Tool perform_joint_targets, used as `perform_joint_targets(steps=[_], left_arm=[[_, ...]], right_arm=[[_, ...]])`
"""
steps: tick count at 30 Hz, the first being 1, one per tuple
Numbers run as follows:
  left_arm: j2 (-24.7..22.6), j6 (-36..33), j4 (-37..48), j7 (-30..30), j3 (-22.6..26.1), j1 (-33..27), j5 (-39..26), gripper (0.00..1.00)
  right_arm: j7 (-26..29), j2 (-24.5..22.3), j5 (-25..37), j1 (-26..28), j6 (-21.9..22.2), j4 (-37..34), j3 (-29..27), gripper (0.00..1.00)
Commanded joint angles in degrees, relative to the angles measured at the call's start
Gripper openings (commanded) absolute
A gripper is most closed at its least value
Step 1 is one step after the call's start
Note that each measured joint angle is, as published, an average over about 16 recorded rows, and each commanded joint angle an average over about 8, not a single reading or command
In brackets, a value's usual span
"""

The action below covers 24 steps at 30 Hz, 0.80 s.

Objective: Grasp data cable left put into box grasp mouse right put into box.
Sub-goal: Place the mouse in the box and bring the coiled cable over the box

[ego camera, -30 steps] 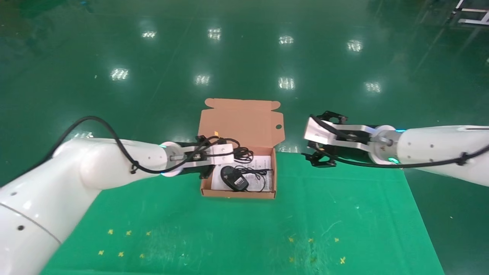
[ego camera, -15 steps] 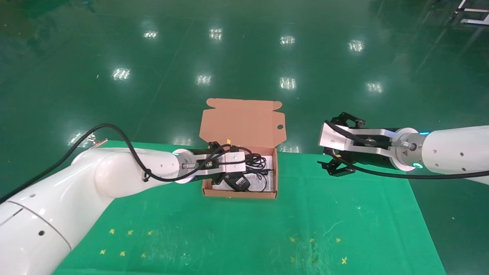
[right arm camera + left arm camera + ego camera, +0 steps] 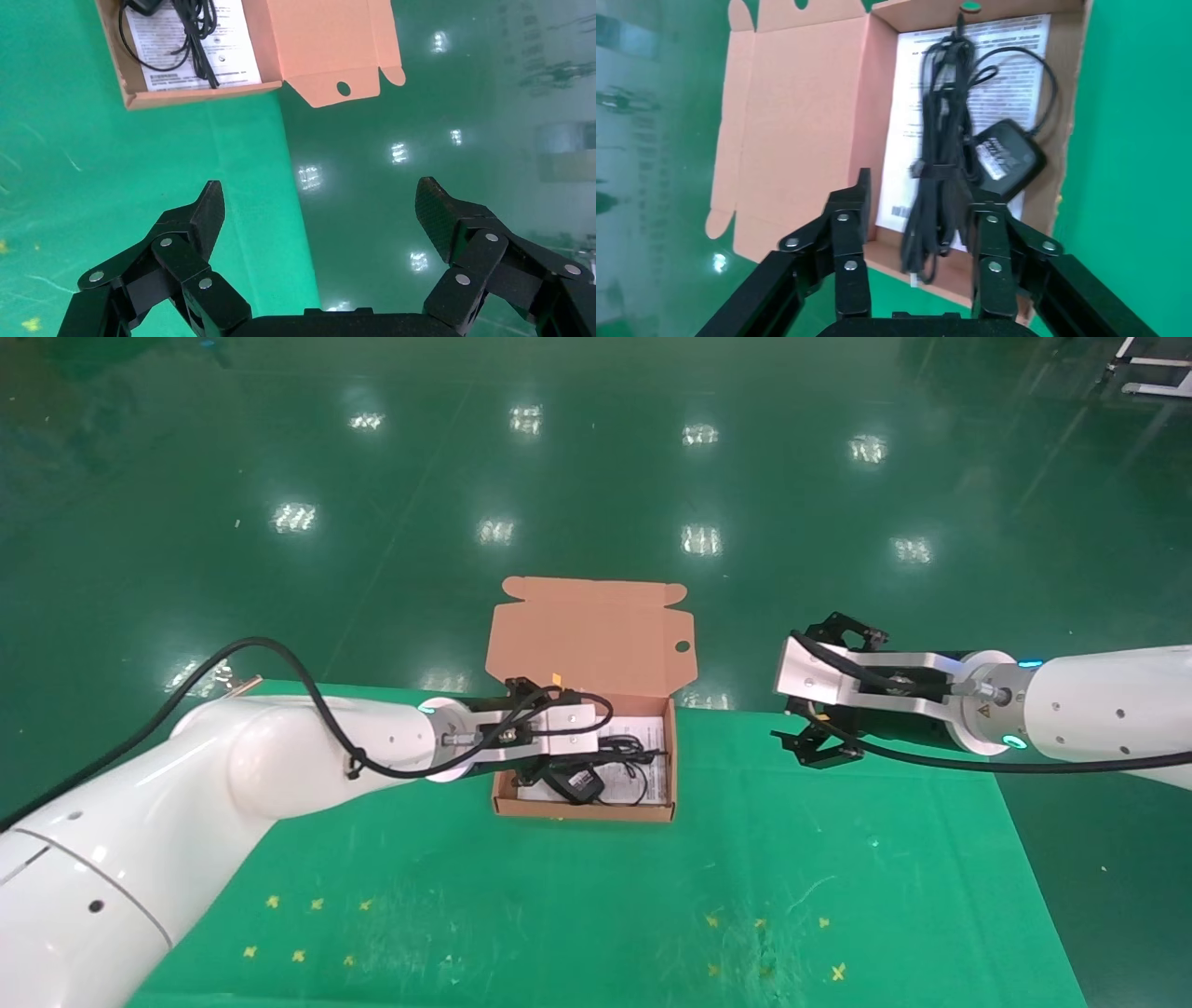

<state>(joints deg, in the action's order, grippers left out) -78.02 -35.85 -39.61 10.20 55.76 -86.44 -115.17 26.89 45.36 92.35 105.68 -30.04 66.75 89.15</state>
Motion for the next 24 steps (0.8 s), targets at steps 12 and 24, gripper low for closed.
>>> perform_joint_targets(steps=[12,24], left_arm=[[0.23,7.04,-2.87,2.26,0.77,-2.76,1.66,1.00],[4.93,1.43,-6.25,2.24,-3.55,-0.07,9.99,1.00]], right_arm=[[-3.01,3.12,1.33,5.32,1.65,-2.95,-2.27,1.00],[-4.90,1.73,-4.87,-0.08,-5.59,-2.03,-11.18,1.00]])
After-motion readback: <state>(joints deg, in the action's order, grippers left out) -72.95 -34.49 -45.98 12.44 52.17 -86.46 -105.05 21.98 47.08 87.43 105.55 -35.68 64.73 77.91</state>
